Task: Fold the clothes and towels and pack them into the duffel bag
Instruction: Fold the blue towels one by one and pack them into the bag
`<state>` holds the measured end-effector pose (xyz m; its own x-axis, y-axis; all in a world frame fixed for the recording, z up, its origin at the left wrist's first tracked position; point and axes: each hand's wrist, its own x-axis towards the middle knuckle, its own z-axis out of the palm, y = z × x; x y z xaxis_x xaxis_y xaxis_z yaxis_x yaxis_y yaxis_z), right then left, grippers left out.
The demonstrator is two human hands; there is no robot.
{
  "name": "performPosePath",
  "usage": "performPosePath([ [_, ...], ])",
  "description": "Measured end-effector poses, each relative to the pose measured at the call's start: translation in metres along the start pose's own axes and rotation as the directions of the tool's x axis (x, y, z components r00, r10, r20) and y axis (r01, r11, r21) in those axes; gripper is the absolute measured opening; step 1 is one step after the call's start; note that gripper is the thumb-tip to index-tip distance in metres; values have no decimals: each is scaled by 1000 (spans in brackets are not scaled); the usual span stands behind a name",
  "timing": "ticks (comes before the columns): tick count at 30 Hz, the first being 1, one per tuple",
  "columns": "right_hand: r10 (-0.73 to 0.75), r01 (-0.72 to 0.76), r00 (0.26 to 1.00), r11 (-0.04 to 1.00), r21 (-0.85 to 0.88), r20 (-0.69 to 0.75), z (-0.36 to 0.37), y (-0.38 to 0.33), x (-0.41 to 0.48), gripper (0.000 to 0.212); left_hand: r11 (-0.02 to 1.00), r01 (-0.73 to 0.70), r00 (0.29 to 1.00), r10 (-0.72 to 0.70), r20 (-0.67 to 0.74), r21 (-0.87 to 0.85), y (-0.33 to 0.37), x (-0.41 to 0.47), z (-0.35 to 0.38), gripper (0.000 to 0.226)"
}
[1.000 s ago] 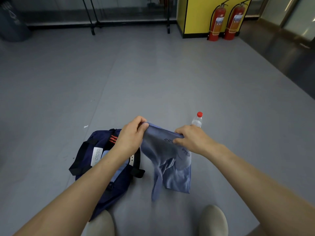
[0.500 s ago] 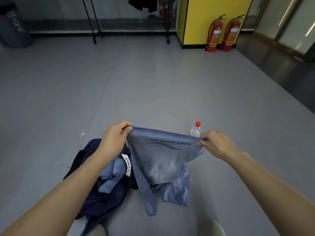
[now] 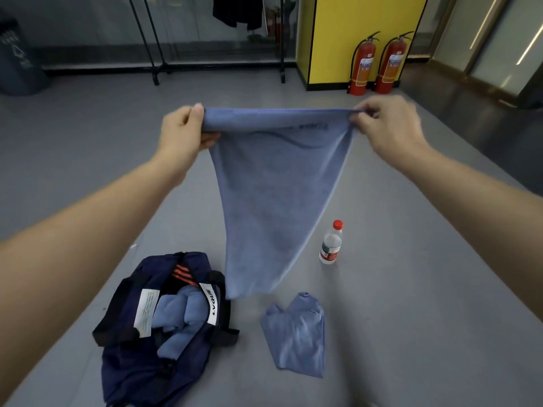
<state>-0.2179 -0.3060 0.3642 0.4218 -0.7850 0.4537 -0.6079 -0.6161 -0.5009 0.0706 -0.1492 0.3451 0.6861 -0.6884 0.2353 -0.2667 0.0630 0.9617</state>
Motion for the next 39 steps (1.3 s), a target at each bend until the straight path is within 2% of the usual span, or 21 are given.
performPosePath([
  [4,-99,101,990,995,11,-101,-27,1,-12,23,994,-107,993,107,54,-12,6,-14,-7,29],
  [8,-157,155,986,987,-37,-58,-17,26,-62,22,991,-134,984,130,118,23,-25,-56,-16,30],
  [12,-189,201,976,974,-102,110,29,79,-154,15,980,-49,977,8,213,192,-115,-115,-22,35],
  [15,-147,182,951,978,-107,272,77,127,-229,14,904,-32,952,-102,288,427,-198,-166,-21,43],
  [18,-87,146,908,983,-116,409,132,166,-295,14,852,5,907,-224,356,524,-275,-219,-16,48],
  [20,-67,136,863,985,-102,501,165,187,-334,26,798,37,857,-336,392,602,-321,-255,-16,43],
  [22,-75,151,800,985,-79,595,194,206,-371,25,731,74,806,-445,391,678,-362,-289,-20,38],
  [23,-77,155,766,986,-67,639,206,213,-388,23,704,81,784,-482,391,705,-377,-305,-23,44],
  [25,-42,136,693,988,-73,719,229,230,-420,24,661,59,724,-544,424,748,-401,-334,-24,57],
  [27,7,121,619,987,-104,785,247,244,-449,30,627,66,658,-613,439,776,-416,-358,-28,42],
  [29,27,112,546,988,-105,837,258,250,-467,34,615,26,641,-615,459,788,-422,-375,-30,43],
  [31,28,108,497,990,-94,867,267,252,-480,39,597,-14,678,-584,446,802,-429,-385,-33,53],
  [33,38,91,453,992,-89,891,270,251,-485,48,604,-5,734,-539,414,797,-433,-386,-35,50],
  [34,54,69,458,993,-96,887,272,250,-485,47,617,3,762,-511,398,787,-435,-383,-36,45],
  [37,97,-51,604,995,-82,791,272,247,-468,29,640,61,842,-445,305,766,-429,-364,-31,18],
  [39,175,-165,641,982,-89,748,269,242,-443,20,646,102,875,-420,240,756,-420,-346,-22,9],
])
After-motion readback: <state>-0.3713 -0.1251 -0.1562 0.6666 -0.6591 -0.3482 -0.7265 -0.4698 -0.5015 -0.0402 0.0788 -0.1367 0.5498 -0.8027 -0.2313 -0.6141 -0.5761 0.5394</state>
